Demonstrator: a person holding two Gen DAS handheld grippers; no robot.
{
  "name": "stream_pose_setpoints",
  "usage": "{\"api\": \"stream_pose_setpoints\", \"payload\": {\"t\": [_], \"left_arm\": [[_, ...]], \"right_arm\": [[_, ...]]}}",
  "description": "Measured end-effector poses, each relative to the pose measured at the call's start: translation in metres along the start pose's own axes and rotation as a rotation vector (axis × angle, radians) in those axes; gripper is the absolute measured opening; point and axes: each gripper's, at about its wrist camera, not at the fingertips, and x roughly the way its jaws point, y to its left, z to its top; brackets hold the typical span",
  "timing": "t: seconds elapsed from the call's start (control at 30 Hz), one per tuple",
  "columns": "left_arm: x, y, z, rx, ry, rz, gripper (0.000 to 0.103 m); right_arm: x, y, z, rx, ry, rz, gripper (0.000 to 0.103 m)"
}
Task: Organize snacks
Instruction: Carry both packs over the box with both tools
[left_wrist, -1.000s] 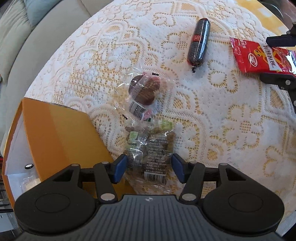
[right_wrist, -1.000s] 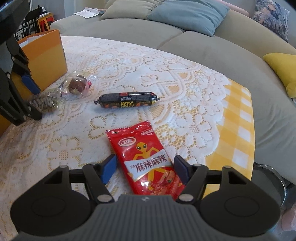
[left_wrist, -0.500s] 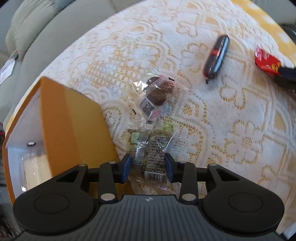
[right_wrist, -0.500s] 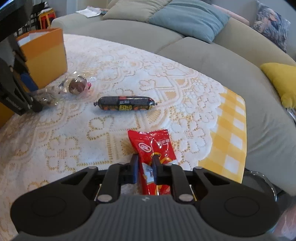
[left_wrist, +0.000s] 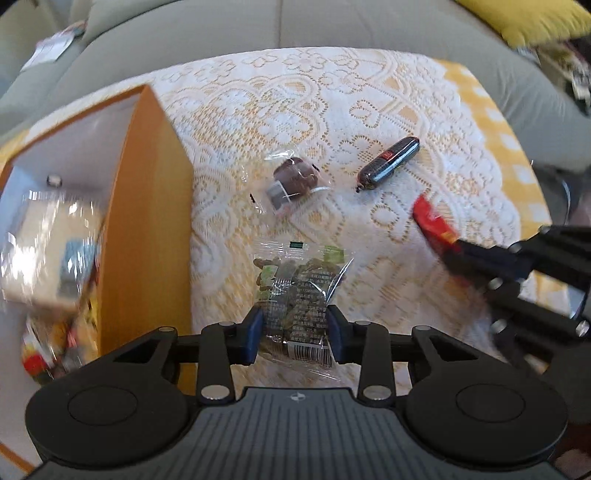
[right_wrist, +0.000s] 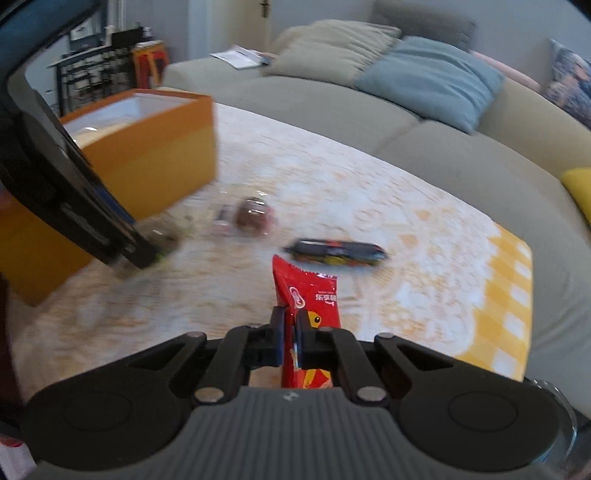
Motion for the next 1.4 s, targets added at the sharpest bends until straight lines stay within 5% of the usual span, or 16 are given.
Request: {"api": "stream_pose_setpoints", "payload": {"t": [0.5, 0.9, 1.23, 1.4], "left_arm": [[-0.073, 0.020, -0.029, -0.184, -0.146, -0.023, 0.039], [-0.133, 0.094, -0.047, -0.331, -0.282, 0.001, 0.039], [-0.140, 0.174, -0.053, -0.460, -0.280, 0.081, 0.039], [-0.118, 0.197, -0.058, -0.502, -0.196, 0.031, 0.039]], "right_arm": [[-0.043, 0.042, 0.025, 0.020, -0.059, 0.100, 0.000], [-0.067, 0.086, 0.090, -0.075, -0.140, 0.161, 0.000], [-0.057, 0.131, 0.165, -0.048, -0.172, 0.359, 0.000], [-0.027, 0.155, 0.178, -0.020, -0.104, 0.437, 0.000]]}}
